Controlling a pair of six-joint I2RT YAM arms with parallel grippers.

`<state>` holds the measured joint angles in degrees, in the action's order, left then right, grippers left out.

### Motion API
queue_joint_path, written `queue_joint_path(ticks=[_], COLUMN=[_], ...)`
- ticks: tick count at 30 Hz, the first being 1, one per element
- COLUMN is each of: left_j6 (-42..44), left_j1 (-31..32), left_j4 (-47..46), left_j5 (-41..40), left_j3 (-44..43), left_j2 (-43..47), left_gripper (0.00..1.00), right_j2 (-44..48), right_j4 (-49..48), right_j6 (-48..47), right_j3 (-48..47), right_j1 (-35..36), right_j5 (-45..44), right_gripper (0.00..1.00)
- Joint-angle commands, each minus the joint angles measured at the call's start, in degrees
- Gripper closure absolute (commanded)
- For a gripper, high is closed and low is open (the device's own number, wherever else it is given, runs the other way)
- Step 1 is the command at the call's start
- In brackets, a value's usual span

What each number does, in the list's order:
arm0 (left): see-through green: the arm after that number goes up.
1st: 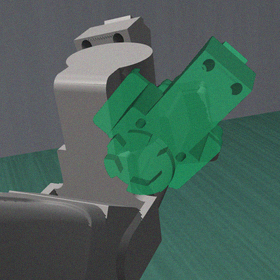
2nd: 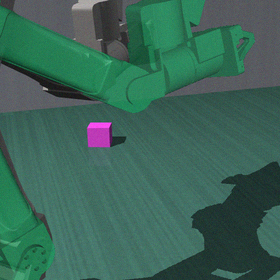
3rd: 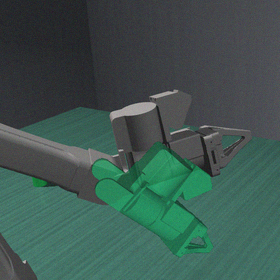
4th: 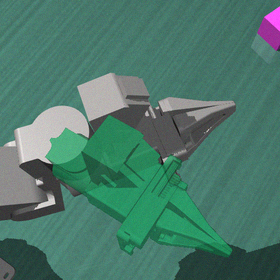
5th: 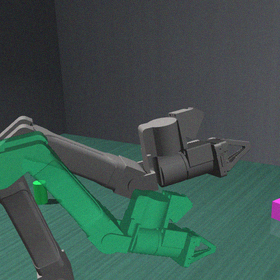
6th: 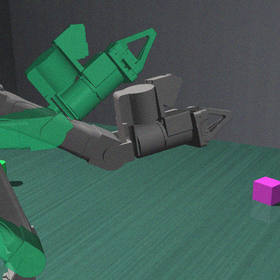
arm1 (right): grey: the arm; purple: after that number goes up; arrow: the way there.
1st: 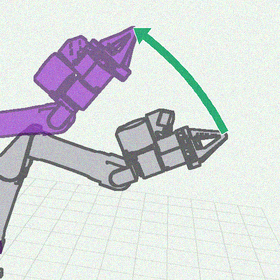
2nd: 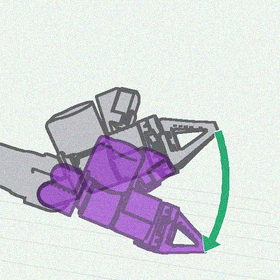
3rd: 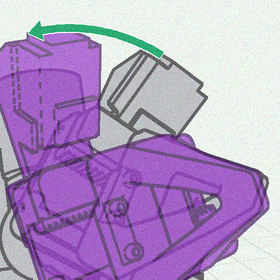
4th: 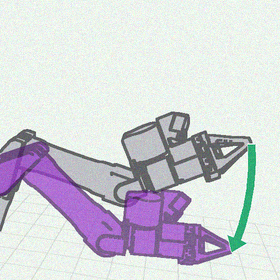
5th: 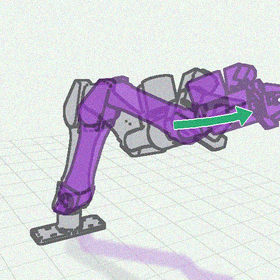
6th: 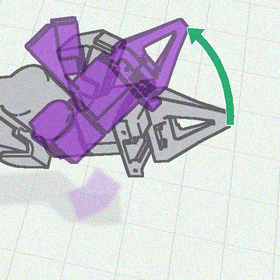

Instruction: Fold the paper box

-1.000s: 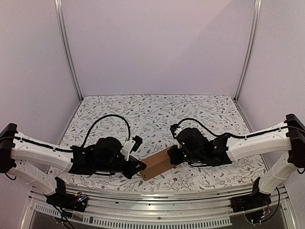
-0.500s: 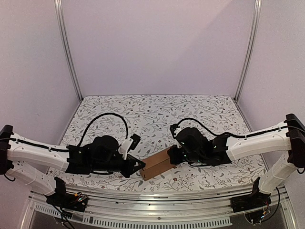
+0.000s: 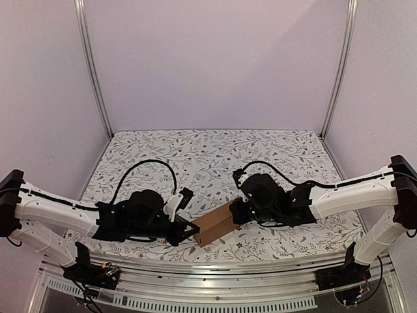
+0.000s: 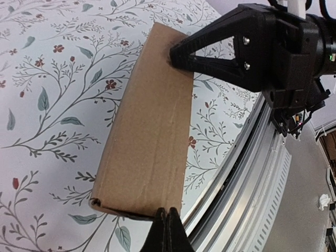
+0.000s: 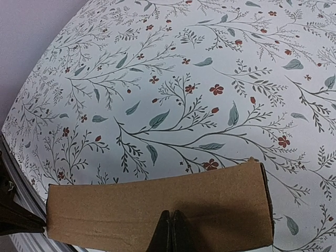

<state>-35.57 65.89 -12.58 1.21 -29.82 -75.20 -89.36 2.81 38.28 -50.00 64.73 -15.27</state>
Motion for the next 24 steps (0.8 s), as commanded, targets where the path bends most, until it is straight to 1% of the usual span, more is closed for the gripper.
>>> queue_joint_path(ticks=[1, 6, 12, 17, 24], left_j6=[2.46, 4.61, 6.46, 7.27, 4.85], left_j1=[-0.85, -0.85, -0.85, -0.85, -0.85], left_j4=[8.48, 10.58, 10.25, 9.99, 11.55], left_j5=[-1.04, -2.89, -2.82, -2.4, -4.43], left_j3=[-1.73, -5.06, -8.9, -11.75, -13.94], left_j2=[2.97, 3.61, 1.62, -2.2, -8.94], left_gripper=[1.0, 1.0, 1.0, 1.0, 1.0], right_j2=[-1.09, 1.39, 6.8, 9.77, 9.4], right_j4=[4.22, 6.19, 9.31, 12.6, 12.79], right_j6=[-0.41, -1.62, -3.69, -6.34, -7.43], right_j3=[-0.49, -1.89, -2.96, -3.82, -2.04], right_j1=[0.14, 0.14, 0.14, -0.31, -2.71], right_j5=[1.05, -0.11, -3.77, -7.62, -8.42], right_gripper=[1.0, 1.0, 1.0, 1.0, 1.0])
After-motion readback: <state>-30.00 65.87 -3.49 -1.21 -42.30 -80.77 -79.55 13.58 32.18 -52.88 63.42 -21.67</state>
